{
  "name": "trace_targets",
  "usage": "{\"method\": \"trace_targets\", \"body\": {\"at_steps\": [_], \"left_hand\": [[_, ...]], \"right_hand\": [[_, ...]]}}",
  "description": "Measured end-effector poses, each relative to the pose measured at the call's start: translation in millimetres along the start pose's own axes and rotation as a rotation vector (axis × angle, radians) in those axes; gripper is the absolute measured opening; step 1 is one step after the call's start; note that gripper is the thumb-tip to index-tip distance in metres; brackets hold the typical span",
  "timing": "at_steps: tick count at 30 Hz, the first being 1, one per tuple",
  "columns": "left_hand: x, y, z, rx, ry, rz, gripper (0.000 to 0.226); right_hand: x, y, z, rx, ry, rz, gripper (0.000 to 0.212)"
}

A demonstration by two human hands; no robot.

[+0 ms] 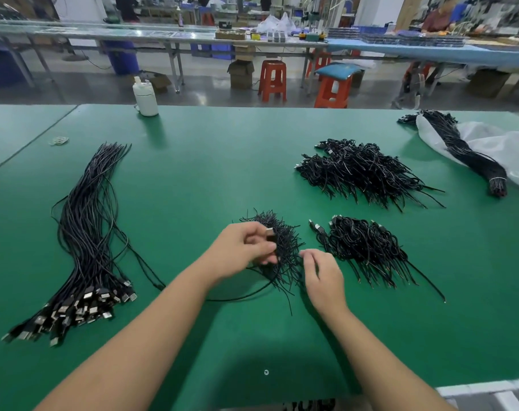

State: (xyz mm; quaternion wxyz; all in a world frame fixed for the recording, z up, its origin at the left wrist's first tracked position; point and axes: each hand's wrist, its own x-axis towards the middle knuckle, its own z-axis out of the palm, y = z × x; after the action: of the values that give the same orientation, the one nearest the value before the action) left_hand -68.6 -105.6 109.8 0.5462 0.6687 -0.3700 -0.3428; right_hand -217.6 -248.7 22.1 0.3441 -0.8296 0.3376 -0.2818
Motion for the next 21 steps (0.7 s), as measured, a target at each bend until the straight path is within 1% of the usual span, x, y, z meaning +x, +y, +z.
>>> {"method": "trace_targets", "body": {"at_steps": [2,3,4,5,6,7,8,9,11,14,19,21], "left_hand": [[9.0,5.6,9.6,0.007,0.091,0.046,0.009],[13.3,8.7,12.8,0.000,0.142,0.068,0.010],[16.5,12.7,15.0,-0.039,0.201,0.083,0.010],[18.7,16.3,15.7,-0.102,0.262,0.090,0.010],[20.1,19.0,15.6,-0.171,0.305,0.091,0.008],[20.1,21.2,15.2,-0.225,0.312,0.087,0.005],[18.9,23.3,15.0,-0.249,0.280,0.075,0.006],[17.0,24.1,15.2,-0.241,0.217,0.059,0.012],[12.0,24.5,16.2,-0.156,0.081,0.029,0.023],[5.8,25.1,18.0,-0.095,-0.013,0.002,0.033],[0.8,30.4,11.8,0.012,0.002,0.000,0.038],[-0.6,31.4,10.5,0.008,-0.010,0.004,0.038]], "right_hand": [[9.3,-34.9,-4.9,0.406,-0.191,0.162,0.041],[13.7,-50.4,-7.6,0.590,-0.283,0.199,0.046],[17.1,-62.3,-10.1,0.716,-0.349,0.211,0.047],[18.6,-71.6,-12.7,0.782,-0.383,0.215,0.043],[19.1,-78.8,-14.6,0.817,-0.392,0.214,0.037],[18.8,-83.7,-15.6,0.845,-0.381,0.212,0.030],[18.1,-87.1,-15.3,0.885,-0.363,0.212,0.026],[16.9,-89.3,-14.4,0.923,-0.350,0.209,0.026],[13.6,-93.4,-12.3,0.945,-0.343,0.195,0.032],[8.8,-97.3,-5.7,0.926,-0.371,0.176,0.034],[5.4,-99.5,-2.3,0.872,-0.423,0.150,0.035],[5.6,-98.1,-0.7,0.885,-0.459,0.143,0.037]]}}
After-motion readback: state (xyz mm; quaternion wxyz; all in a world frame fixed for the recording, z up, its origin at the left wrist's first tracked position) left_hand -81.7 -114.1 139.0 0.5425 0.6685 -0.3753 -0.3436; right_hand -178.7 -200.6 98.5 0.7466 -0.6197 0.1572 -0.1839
